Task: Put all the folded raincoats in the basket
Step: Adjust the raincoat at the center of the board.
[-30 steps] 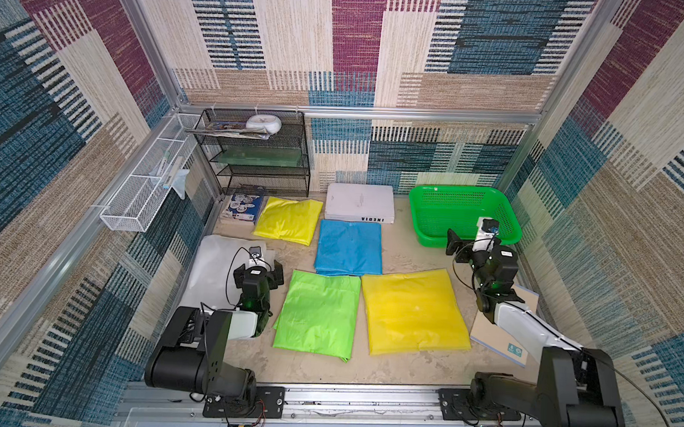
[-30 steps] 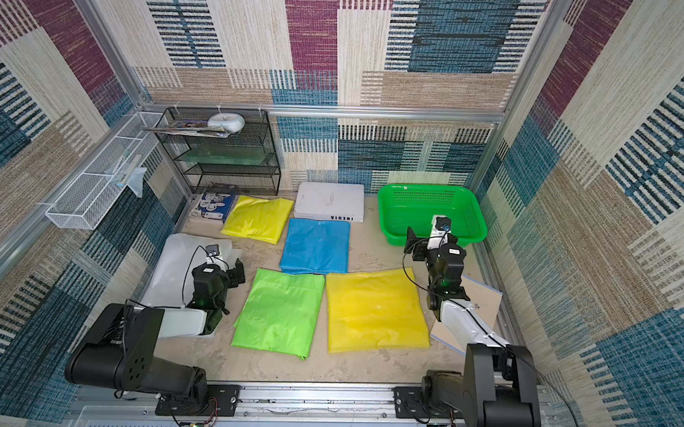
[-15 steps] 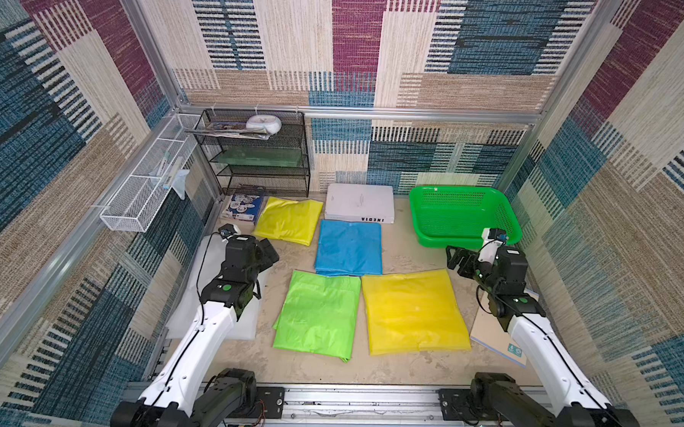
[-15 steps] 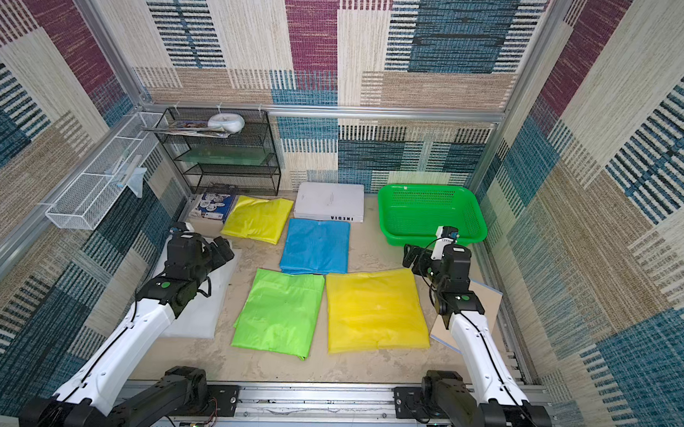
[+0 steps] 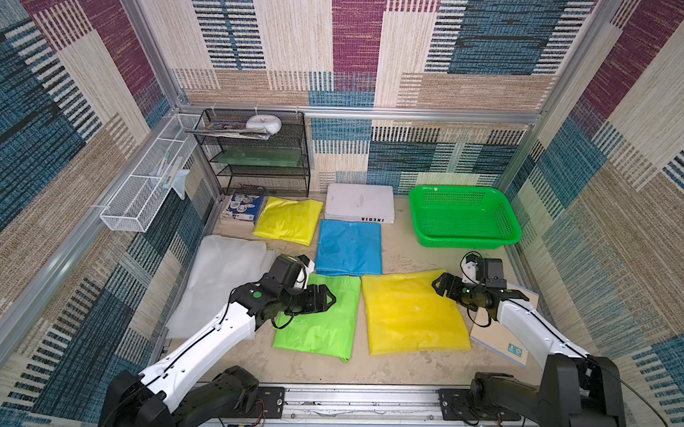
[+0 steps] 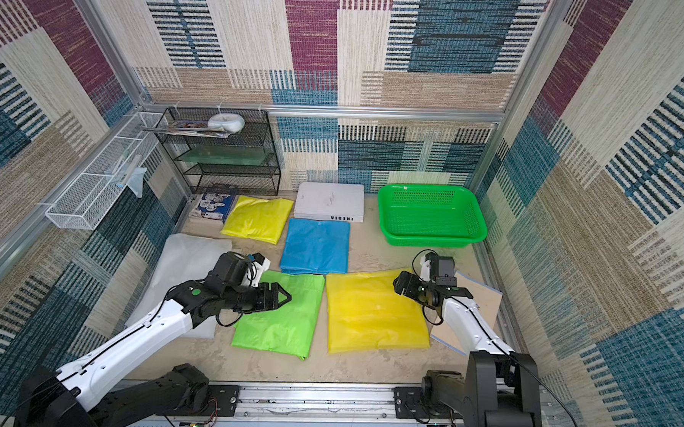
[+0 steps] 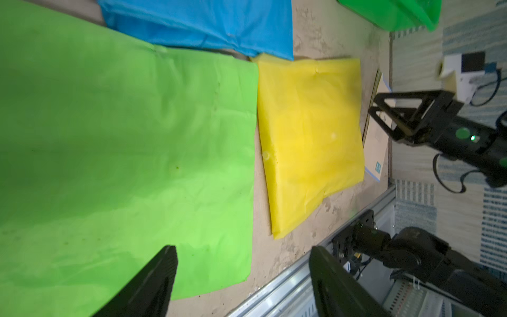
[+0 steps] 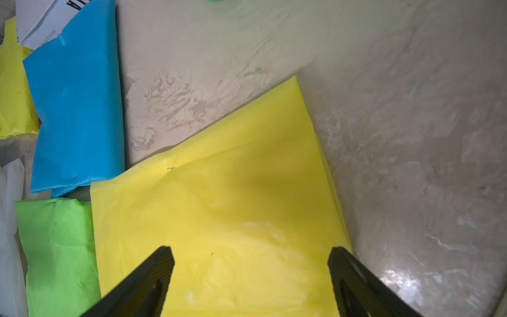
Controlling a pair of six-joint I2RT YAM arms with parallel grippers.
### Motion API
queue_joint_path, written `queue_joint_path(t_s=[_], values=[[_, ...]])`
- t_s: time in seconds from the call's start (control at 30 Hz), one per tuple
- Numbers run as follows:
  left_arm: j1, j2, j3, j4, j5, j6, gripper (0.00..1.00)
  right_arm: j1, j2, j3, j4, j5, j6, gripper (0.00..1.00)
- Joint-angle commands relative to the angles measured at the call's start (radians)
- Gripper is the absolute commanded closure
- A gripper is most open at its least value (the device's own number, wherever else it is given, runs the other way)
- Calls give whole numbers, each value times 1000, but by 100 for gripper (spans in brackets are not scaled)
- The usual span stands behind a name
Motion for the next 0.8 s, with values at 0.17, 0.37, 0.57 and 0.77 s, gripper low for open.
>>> queue_joint_path(t_s=[0.17, 0.37, 0.57, 0.77], values=[[-226, 222, 57, 113, -6, -10, 22, 0, 4, 15, -18, -49, -20, 8], [-330, 422, 164, 160, -11, -1, 24, 1, 15, 13, -25, -38, -33, 8], [-334, 600, 233, 208, -12, -50, 27, 1, 9, 12, -29, -25, -38, 9], [-341, 738, 364, 182, -25, -49, 28, 1, 7, 26, -40, -5, -37, 9]])
